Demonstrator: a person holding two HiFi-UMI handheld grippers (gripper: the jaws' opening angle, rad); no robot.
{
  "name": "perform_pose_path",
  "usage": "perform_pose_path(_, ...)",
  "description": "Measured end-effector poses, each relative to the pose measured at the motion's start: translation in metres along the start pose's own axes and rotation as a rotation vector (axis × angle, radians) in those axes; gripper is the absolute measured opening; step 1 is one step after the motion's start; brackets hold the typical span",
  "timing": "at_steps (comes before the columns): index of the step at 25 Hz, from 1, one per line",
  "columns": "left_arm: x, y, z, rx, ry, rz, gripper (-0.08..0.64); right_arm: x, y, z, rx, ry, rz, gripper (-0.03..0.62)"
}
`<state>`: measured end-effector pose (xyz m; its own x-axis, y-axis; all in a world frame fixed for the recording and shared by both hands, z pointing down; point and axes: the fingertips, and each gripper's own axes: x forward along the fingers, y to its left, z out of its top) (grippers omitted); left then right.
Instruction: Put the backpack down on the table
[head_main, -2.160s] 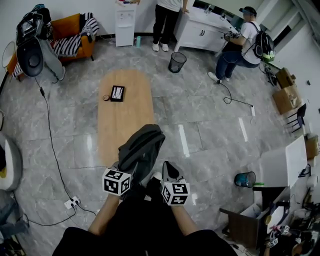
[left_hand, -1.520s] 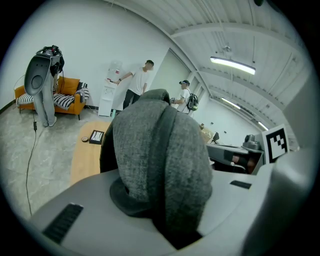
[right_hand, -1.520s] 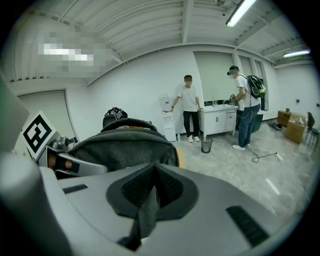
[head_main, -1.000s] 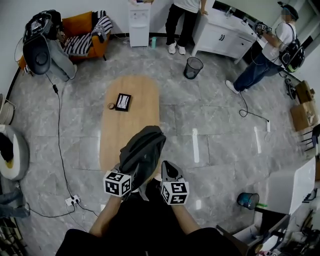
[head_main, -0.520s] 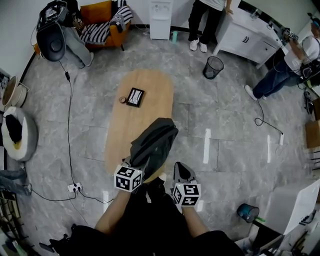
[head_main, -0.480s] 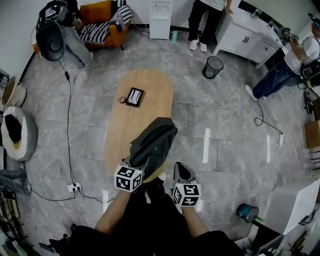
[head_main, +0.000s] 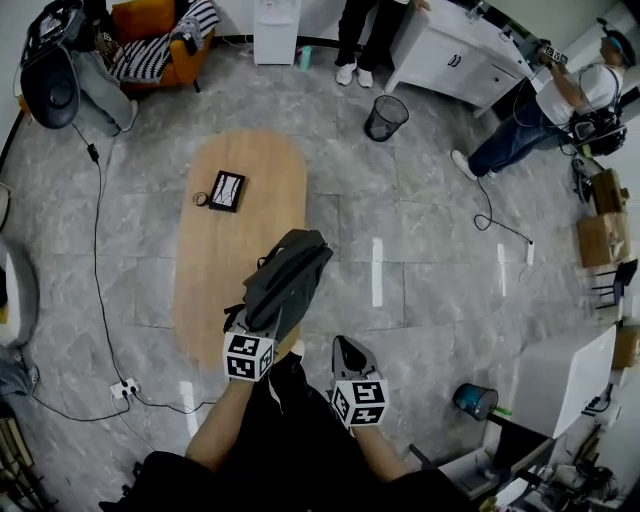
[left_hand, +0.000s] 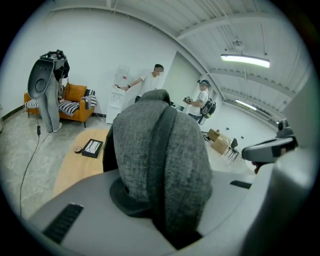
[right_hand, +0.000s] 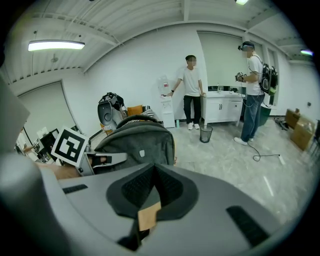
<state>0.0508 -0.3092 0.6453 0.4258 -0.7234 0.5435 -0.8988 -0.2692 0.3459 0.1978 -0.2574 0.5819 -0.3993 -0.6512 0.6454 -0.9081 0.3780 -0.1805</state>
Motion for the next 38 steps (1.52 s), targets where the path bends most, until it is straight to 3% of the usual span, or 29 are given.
perform_pose_path(6, 0.012, 0.012, -0.021, -0.065, -0.046, 0.024, 0.074, -0.005, 0.002, -0.011, 0.017, 0.033, -0.058, 0.011)
perform_pose_path(10, 0.007, 0.015, -0.032, -0.057, -0.068, -0.003, 0.074, 0.000, 0.005, -0.013, 0.028, 0.046, -0.070, 0.011)
perform_pose_path(16, -0.005, 0.028, -0.047, -0.055, -0.090, -0.038, 0.080, 0.010, 0.026, -0.013, 0.015, 0.071, -0.047, 0.011)
perform_pose_path(25, -0.033, 0.070, -0.070, -0.058, -0.158, -0.018, 0.115, 0.018, 0.048, -0.018, -0.024, 0.103, -0.014, 0.011)
perform_pose_path(38, -0.036, 0.116, -0.064, -0.083, -0.168, -0.029, 0.157, 0.039, 0.084, -0.014, -0.071, 0.128, 0.032, 0.011)
